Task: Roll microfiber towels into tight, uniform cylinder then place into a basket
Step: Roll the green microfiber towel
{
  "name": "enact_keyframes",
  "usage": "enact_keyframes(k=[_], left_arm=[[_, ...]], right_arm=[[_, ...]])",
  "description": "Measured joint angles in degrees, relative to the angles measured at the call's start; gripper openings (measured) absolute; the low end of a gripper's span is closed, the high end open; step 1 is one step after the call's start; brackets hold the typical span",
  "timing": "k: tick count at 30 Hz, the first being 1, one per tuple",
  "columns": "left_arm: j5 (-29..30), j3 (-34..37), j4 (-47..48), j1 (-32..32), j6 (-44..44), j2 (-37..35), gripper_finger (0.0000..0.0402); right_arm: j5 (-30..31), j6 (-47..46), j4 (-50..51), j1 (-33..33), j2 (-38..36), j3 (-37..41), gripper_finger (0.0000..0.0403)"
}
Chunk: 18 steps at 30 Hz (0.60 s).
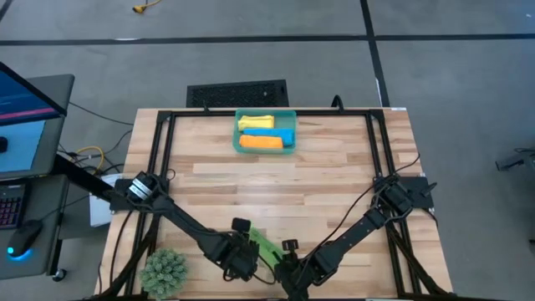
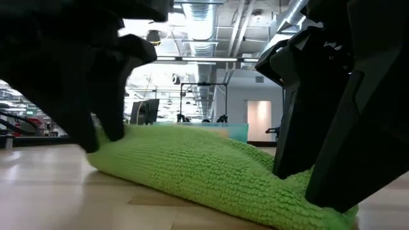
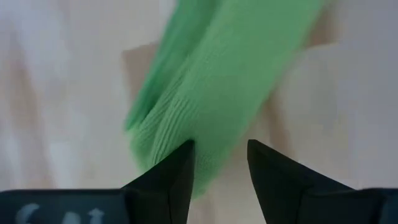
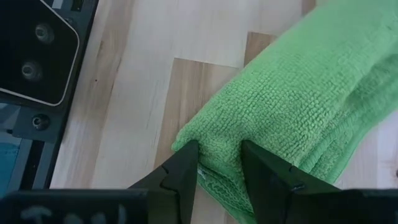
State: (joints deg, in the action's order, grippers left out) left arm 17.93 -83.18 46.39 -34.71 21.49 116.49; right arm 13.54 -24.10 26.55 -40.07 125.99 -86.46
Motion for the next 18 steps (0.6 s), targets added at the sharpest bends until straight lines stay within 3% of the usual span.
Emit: enact_keyframes(k=[3,9,14,18], left_arm=[[2.25,1.29,-1.02,0.87,0.64,-0.04,0.0143],[1.02,2.49,-4.24,2.34,-0.33,-0.04,0.0143],[-5.91,2.52,-5.22,5.46,1.03,-0.04,0.0143],[-7.72,2.52,-5.81,7.53,2.5,-0.07,0.0143]], right_arm=[[-0.01,0.0,0.0,0.0,0.0,-0.02,0.0147],[-0.15,0.0,0.0,0.0,0.0,-0.02,0.0147],[-0.17,0.0,0.0,0.0,0.0,-0.02,0.0147],[-0.11,0.0,0.0,-0.19,0.0,-0.02,0.015]])
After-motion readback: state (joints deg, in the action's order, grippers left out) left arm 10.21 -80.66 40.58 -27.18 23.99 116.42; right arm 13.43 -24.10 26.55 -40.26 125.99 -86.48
